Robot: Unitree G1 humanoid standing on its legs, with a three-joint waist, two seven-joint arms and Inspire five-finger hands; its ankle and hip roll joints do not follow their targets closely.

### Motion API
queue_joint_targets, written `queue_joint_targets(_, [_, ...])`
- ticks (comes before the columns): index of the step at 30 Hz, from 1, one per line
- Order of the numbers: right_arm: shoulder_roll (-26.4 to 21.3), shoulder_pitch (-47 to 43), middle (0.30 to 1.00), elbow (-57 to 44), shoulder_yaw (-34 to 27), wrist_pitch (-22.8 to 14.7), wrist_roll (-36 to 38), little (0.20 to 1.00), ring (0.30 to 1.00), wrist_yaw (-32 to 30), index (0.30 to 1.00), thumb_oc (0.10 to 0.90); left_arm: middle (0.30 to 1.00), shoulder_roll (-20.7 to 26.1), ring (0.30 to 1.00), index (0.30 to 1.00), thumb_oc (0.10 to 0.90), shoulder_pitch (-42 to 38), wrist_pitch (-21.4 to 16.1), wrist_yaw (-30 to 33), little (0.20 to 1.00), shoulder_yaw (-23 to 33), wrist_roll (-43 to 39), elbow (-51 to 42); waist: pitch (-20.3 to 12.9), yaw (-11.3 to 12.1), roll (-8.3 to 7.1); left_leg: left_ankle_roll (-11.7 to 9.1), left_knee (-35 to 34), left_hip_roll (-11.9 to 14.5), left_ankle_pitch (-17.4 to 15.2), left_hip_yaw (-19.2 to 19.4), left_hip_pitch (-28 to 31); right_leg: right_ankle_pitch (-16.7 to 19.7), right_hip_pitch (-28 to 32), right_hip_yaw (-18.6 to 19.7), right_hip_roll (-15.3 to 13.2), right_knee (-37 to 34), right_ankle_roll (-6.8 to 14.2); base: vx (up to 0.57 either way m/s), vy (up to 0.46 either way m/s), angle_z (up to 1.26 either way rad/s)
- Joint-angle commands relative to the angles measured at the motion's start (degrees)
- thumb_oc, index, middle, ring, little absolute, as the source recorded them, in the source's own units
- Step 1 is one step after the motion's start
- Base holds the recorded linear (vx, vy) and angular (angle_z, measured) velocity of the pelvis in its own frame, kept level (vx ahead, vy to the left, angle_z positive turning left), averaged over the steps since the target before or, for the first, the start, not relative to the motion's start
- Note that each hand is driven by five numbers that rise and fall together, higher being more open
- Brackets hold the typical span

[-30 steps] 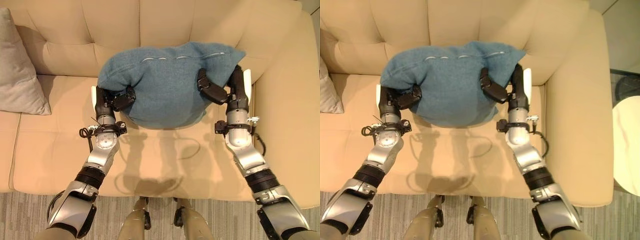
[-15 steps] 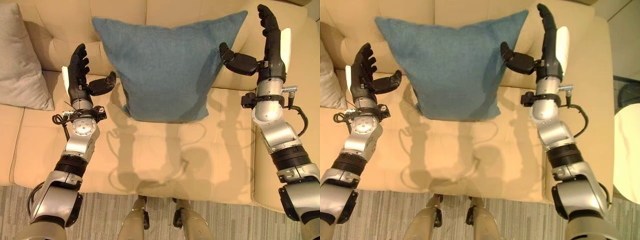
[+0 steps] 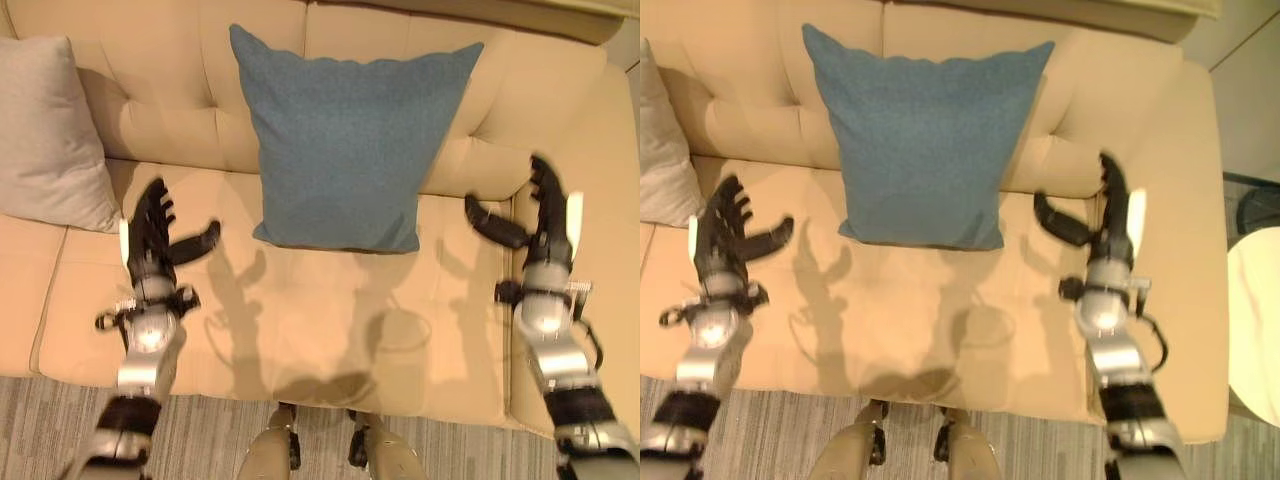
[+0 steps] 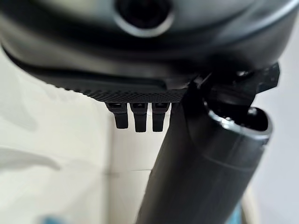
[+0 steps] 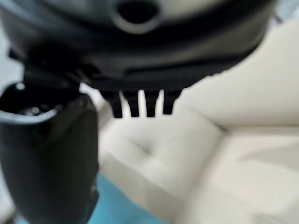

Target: Pick up all the scattered cushions and arrange them neatly on the sofa.

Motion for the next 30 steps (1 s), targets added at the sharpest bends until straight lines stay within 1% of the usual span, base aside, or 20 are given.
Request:
queue_joint_targets(1, [-0.6, 0.7, 0.9, 0.6, -3.2, -4.1, -3.0, 0.9, 0.9, 0.9, 0.9, 0.8, 0.9, 0.5, 0.9, 0.9, 0.8, 0.4, -2.3, -2.1, 0.9, 3.5, 4.4, 1.8, -8.9, 0.0, -0.88, -0.6, -0.5, -1.0, -5.4, -0.1, 1.5, -2.4, 1.2, -0.5, -1.7, 0.6, 5.6, 0.09, 0.002, 0.04])
queue_joint_targets(2, [0.8, 5.3, 0.9, 2.6, -4.2, -3.5, -4.2, 0.9, 0.9, 2.6, 0.9, 0.8, 0.9, -0.8, 0.9, 0.9, 0.8, 5.0, -1.2, -3.4, 0.9, 4.3, 6.5, 4.1, -9.1, 0.0, -0.65, -0.4, -0.5, -0.9, -5.7, 0.1, 3.5, -2.8, 3.0, -0.5, -1.6, 0.5, 5.6, 0.07, 0.011, 0.0])
queue_joint_targets(5, [3.0, 10.5, 0.9, 6.4, -4.7, -2.5, -5.4, 0.9, 0.9, 4.3, 0.9, 0.8, 0.9, -2.3, 0.9, 0.9, 0.8, 10.9, 0.8, -5.5, 0.9, 4.8, 9.2, 8.5, -10.0, 0.0, -0.44, -0.3, -0.5, -0.9, -6.2, 0.3, 6.0, -3.2, 5.4, -0.5, -1.5, 0.3, 5.8, 0.06, 0.02, 0.05])
queue_joint_targets(8, [5.0, 13.0, 0.9, 10.4, -4.3, -2.0, -5.2, 0.9, 0.9, 5.5, 0.9, 0.8, 0.9, -4.2, 0.9, 0.9, 0.8, 14.7, 2.5, -6.6, 0.9, 4.9, 11.1, 13.4, -10.8, 0.0, -0.24, -0.1, -0.5, -1.0, -6.7, 0.5, 8.0, -3.4, 7.0, -0.2, -1.4, 0.4, 5.9, 0.03, 0.032, -0.03])
queue_joint_targets(9, [5.0, 13.0, 0.9, 10.4, -4.3, -2.1, -5.2, 0.9, 0.9, 5.5, 0.9, 0.8, 0.9, -4.2, 0.9, 0.9, 0.8, 14.8, 2.5, -6.6, 0.9, 4.9, 11.1, 13.4, -10.7, 0.0, -0.24, -0.1, -0.5, -1.0, -6.8, 0.5, 8.1, -3.4, 7.1, -0.2, -1.4, 0.4, 5.9, 0.03, 0.04, -0.14])
queue_joint_targets(10, [6.8, 14.1, 0.9, 13.7, -3.7, -1.8, -4.3, 0.9, 0.9, 6.5, 0.9, 0.8, 0.9, -5.9, 0.9, 0.9, 0.8, 16.4, 3.5, -7.3, 0.9, 4.2, 12.4, 19.0, -11.1, 0.1, -0.36, 0.2, -0.5, -1.1, -7.4, 0.8, 9.9, -3.6, 8.6, 0.5, -1.2, 0.4, 6.0, 0.03, 0.047, -0.21])
queue_joint_targets(11, [7.0, 14.1, 0.9, 15.1, -3.1, -1.6, -4.7, 0.9, 0.9, 6.7, 0.9, 0.8, 0.9, -6.7, 0.9, 0.9, 0.8, 17.0, 4.0, -7.7, 0.9, 3.8, 12.7, 20.5, -11.3, 0.1, -0.41, 0.3, -0.5, -1.1, -7.6, 1.0, 10.4, -3.7, 9.1, 0.7, -1.2, 0.4, 6.0, 0.03, 0.047, -0.21])
queue_joint_targets(12, [7.0, 14.0, 0.9, 15.1, -3.0, -1.7, -4.7, 0.9, 0.9, 6.7, 0.9, 0.8, 0.9, -6.7, 0.9, 0.9, 0.8, 16.9, 4.0, -7.7, 0.9, 3.8, 12.7, 20.6, -11.2, 0.2, -0.4, 0.3, -0.5, -1.1, -7.6, 1.0, 10.6, -3.7, 9.2, 0.7, -1.2, 0.4, 6.0, 0.01, 0.036, -0.22])
queue_joint_targets(13, [7.6, 14.2, 0.9, 16.9, -2.4, -1.4, -4.6, 0.9, 0.9, 7.2, 0.9, 0.8, 0.9, -7.1, 0.9, 0.9, 0.8, 17.1, 4.5, -7.8, 0.9, 3.1, 13.9, 23.1, -11.5, 0.1, -0.43, 0.4, -0.5, -1.2, -7.8, 1.2, 11.3, -3.7, 9.6, 1.0, -1.1, 0.5, 6.0, 0.01, 0.041, -0.22])
queue_joint_targets(14, [8.0, 14.2, 0.9, 19.1, -1.8, -1.4, -4.2, 0.9, 0.9, 7.4, 0.9, 0.8, 0.9, -7.6, 0.9, 0.9, 0.8, 17.3, 4.7, -7.9, 0.9, 2.4, 15.0, 26.0, -11.5, 0.2, -0.57, 0.5, -0.3, -1.4, -8.3, 1.4, 12.2, -3.8, 10.4, 1.4, -1.1, 0.5, 6.1, 0.0, 0.082, -0.24])
queue_joint_targets(15, [8.8, 13.9, 0.9, 23.0, -0.5, -1.4, -4.4, 0.9, 0.9, 7.4, 0.9, 0.8, 0.9, -8.8, 0.9, 0.9, 0.8, 16.9, 5.4, -7.6, 0.9, 1.3, 16.9, 31.6, -11.6, 0.3, -0.8, 0.8, 0.4, -1.5, -9.1, 1.8, 13.4, -4.0, 11.4, 1.9, -1.1, 0.7, 6.2, 0.0, 0.062, -0.22])
queue_joint_targets(16, [8.8, 13.9, 0.9, 23.0, -0.5, -1.4, -4.4, 0.9, 0.9, 7.4, 0.9, 0.8, 0.9, -8.8, 0.9, 0.9, 0.8, 16.9, 5.4, -7.6, 0.9, 1.3, 16.9, 31.6, -11.6, 0.4, -0.8, 0.8, 0.4, -1.5, -9.2, 1.8, 13.5, -4.0, 11.4, 2.0, -1.1, 0.7, 6.2, -0.02, 0.096, -0.29])
queue_joint_targets(17, [9.5, 13.2, 0.9, 27.4, 0.7, -1.2, -3.8, 0.9, 0.9, 7.3, 0.9, 0.8, 0.9, -10.2, 0.9, 0.9, 0.8, 16.3, 6.1, -7.6, 0.9, 0.2, 18.0, 37.3, -11.6, 0.5, -0.95, 1.2, 1.3, -1.7, -10.0, 1.8, 14.5, -4.2, 12.3, 2.6, -1.1, 1.2, 6.2, -0.02, 0.076, -0.27])
queue_joint_targets(19, [10.3, 12.5, 0.9, 33.3, 2.9, -0.4, -5.0, 0.9, 0.9, 7.4, 0.9, 0.8, 0.9, -11.2, 0.9, 0.9, 0.8, 15.2, 6.5, -7.2, 0.9, -1.2, 19.2, 43.2, -11.3, 0.8, -1.05, 1.7, 1.4, -2.0, -10.4, 1.5, 15.7, -4.5, 12.7, 3.1, -1.3, 2.5, 6.4, -0.04, 0.107, -0.28])
queue_joint_targets(21, [10.4, 12.2, 0.9, 34.9, 3.3, -0.3, -5.3, 0.9, 0.9, 7.3, 0.9, 0.8, 0.9, -11.5, 0.9, 0.9, 0.8, 15.0, 6.7, -7.2, 0.9, -1.4, 19.5, 44.7, -11.1, 0.8, -1.04, 1.8, 1.1, -2.1, -10.4, 1.4, 16.1, -4.5, 12.7, 3.3, -1.4, 3.2, 6.5, -0.06, 0.069, -0.21])
queue_joint_targets(23, [10.7, 11.3, 0.9, 39.2, 4.1, 0.2, -5.7, 0.9, 0.9, 7.2, 0.9, 0.8, 0.9, -11.6, 0.9, 0.9, 0.8, 14.1, 7.0, -7.0, 0.9, -1.9, 20.0, 47.3, -10.3, 1.1, -0.84, 2.4, 0.9, -2.4, -10.2, 1.2, 16.5, -5.0, 11.8, 3.4, -1.8, 6.6, 6.8, -0.11, 0.074, -0.04])
queue_joint_targets(24, [10.7, 11.2, 0.9, 39.2, 4.1, 0.2, -5.7, 0.9, 0.9, 7.2, 0.9, 0.8, 0.9, -11.6, 0.9, 0.9, 0.8, 14.0, 7.0, -7.0, 0.9, -1.9, 20.0, 47.3, -10.2, 1.1, -0.84, 2.4, 0.9, -2.4, -10.2, 1.2, 16.6, -5.1, 11.8, 3.5, -1.8, 6.7, 6.8, -0.13, 0.047, -0.11])
queue_joint_targets(25, [10.7, 10.5, 0.9, 40.2, 4.6, 0.5, -5.9, 0.9, 0.9, 7.0, 0.9, 0.8, 0.9, -11.4, 0.9, 0.9, 0.8, 13.5, 7.2, -6.7, 0.9, -2.0, 20.2, 48.2, -9.3, 1.0, -0.68, 2.6, 0.9, -2.3, -9.9, 1.2, 16.5, -5.3, 10.6, 3.4, -2.2, 9.4, 6.9, -0.22, 0.023, -0.18])
queue_joint_targets(26, [11.3, 9.6, 0.9, 41.5, 5.3, 0.8, -5.8, 0.9, 0.9, 7.1, 0.9, 0.8, 0.9, -10.9, 0.9, 0.9, 0.8, 12.4, 7.0, -6.5, 0.9, -2.1, 19.8, 48.8, -7.5, 0.9, -0.6, 3.0, 1.3, -2.1, -9.5, 0.8, 16.1, -5.6, 8.7, 4.1, -2.5, 13.5, 7.2, -0.3, 0.029, -0.21])
queue_joint_targets(30, [12.5, 8.9, 0.9, 46.1, 6.6, 1.1, -5.3, 0.9, 0.9, 7.4, 0.9, 0.8, 0.9, -10.1, 0.9, 0.9, 0.8, 9.4, 7.3, -5.4, 0.9, -4.1, 21.0, 48.6, -7.2, 0.6, -0.25, 3.7, 2.1, -1.8, -8.1, -0.5, 14.1, -9.4, 9.0, 6.5, -0.9, 21.0, 5.8, -0.22, 0.002, 0.02])
